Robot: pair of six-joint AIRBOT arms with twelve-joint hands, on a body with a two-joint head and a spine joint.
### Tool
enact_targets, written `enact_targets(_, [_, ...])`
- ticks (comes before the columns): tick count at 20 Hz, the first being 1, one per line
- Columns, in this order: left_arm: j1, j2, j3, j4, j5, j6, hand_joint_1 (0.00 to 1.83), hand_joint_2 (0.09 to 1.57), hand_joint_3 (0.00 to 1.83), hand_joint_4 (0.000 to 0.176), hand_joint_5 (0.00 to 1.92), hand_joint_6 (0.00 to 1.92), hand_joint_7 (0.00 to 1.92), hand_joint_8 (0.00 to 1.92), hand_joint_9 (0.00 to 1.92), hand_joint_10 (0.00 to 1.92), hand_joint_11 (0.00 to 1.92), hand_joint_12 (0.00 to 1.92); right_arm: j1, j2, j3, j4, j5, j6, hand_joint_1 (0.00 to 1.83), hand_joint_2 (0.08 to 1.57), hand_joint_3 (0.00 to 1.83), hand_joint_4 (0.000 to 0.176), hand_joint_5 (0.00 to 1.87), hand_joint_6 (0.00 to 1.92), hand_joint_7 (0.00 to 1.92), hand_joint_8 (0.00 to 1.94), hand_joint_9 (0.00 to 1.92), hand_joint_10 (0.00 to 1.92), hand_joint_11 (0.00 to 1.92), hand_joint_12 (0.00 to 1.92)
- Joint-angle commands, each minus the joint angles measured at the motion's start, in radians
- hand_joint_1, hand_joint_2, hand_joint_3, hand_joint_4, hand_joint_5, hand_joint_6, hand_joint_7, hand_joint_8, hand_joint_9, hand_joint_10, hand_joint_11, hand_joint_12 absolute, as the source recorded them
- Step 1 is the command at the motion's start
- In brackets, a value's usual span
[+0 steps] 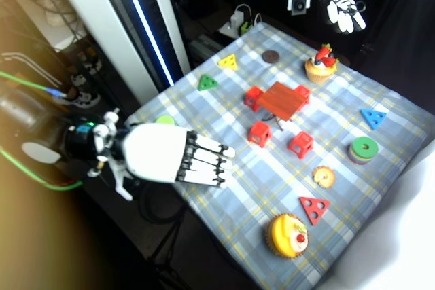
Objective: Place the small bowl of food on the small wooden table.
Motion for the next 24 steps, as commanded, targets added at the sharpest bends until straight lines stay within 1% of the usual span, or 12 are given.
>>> enact_targets(1, [-0.01,-0.003,0.003,0.014,-0.118,-0.007,0.02,1.22,0.0,0.125,0.29,0.0,0.28,0.0,0.18,0.0,0.0,0.0,0.017,0.003,0.011,0.017,0.079,0.005,0.93,0.93,0.0,0.0,0.63,0.0,0.75,0.0,0.73,0.01,0.35,0.8])
enact_targets(3, [-0.01,-0.003,0.003,0.014,-0.118,-0.007,0.04,1.22,0.0,0.117,0.29,0.0,0.27,0.0,0.2,0.01,0.0,0.0,0.027,0.001,0.021,0.01,0.055,0.005,1.0,0.94,0.0,0.0,0.65,0.01,0.76,0.01,0.74,0.01,0.37,0.81])
enact_targets(5, [-0.01,-0.005,0.003,0.013,-0.117,-0.007,0.1,1.22,0.0,0.117,0.3,0.0,0.27,0.0,0.2,0.01,0.0,0.0,0.035,-0.004,0.029,0.007,0.039,0.005,0.93,0.93,0.0,0.0,0.68,0.02,0.79,0.01,0.77,0.02,0.4,0.82])
enact_targets(7, [-0.01,-0.005,0.003,0.013,-0.117,-0.007,0.12,1.22,0.0,0.104,0.31,0.01,0.29,0.01,0.2,0.0,0.0,0.0,0.043,-0.008,0.036,0.003,0.023,0.005,0.97,0.94,0.0,0.0,0.69,0.01,0.78,0.0,0.77,0.01,0.36,0.85])
enact_targets(8, [-0.01,-0.005,0.003,0.013,-0.117,-0.007,0.1,1.22,0.0,0.115,0.3,0.0,0.27,0.0,0.18,0.0,0.0,0.0,0.044,-0.009,0.039,0.003,0.018,0.005,1.02,0.94,0.0,0.0,0.7,0.0,0.79,0.0,0.78,0.01,0.39,0.8])
enact_targets(9, [-0.01,-0.005,0.003,0.013,-0.117,-0.007,0.13,1.22,0.0,0.105,0.32,0.01,0.26,0.0,0.18,0.0,0.0,0.0,0.044,-0.01,0.041,0.003,0.016,0.005,1.05,0.95,0.0,0.0,0.71,0.0,0.8,0.0,0.76,0.0,0.35,0.77])
enact_targets(10, [-0.01,-0.005,0.003,0.013,-0.117,-0.007,0.12,1.22,0.0,0.108,0.31,0.0,0.26,0.0,0.18,0.0,0.0,0.0,0.044,-0.012,0.042,0.003,0.012,0.005,1.06,0.95,0.0,0.0,0.73,0.0,0.83,0.0,0.78,0.0,0.35,0.82])
enact_targets(11, [-0.01,-0.005,0.003,0.013,-0.117,-0.007,0.17,1.22,0.0,0.099,0.32,0.01,0.26,0.0,0.19,0.0,0.0,0.0,0.044,-0.013,0.043,0.002,0.01,0.005,1.07,0.95,0.0,0.0,0.76,0.0,0.86,0.0,0.78,0.0,0.32,0.89])
enact_targets(15, [-0.009,-0.005,0.003,0.012,-0.116,-0.007,0.11,1.21,0.0,0.13,0.29,0.0,0.28,0.01,0.18,0.0,0.0,0.0,0.052,-0.022,0.045,-0.009,0.004,0.005,1.01,0.94,0.0,0.0,0.77,0.0,0.94,0.01,0.87,0.02,0.39,0.98])
enact_targets(19, [-0.009,-0.005,0.003,0.011,-0.116,-0.007,0.15,1.21,0.0,0.098,0.35,0.01,0.28,0.0,0.21,0.01,0.01,0.0,0.054,-0.022,0.043,-0.019,0.0,0.005,1.01,0.95,0.0,0.0,0.78,0.01,1.0,0.01,0.95,0.03,0.44,1.1])
enact_targets(20, [-0.009,-0.005,0.003,0.011,-0.116,-0.007,0.13,1.21,0.0,0.107,0.33,0.0,0.27,0.0,0.2,0.0,0.0,0.0,0.054,-0.022,0.042,-0.022,0.0,0.005,0.91,0.95,0.0,0.0,0.85,0.02,1.03,0.01,0.99,0.04,0.49,1.16])
enact_targets(24, [-0.008,-0.005,0.003,0.009,-0.115,-0.007,0.11,1.22,0.0,0.107,0.34,0.0,0.25,0.0,0.18,0.0,0.0,0.0,0.054,-0.022,0.041,-0.025,-0.002,0.005,1.03,0.97,0.0,0.0,0.92,0.02,1.13,0.02,1.11,0.07,0.54,1.25])
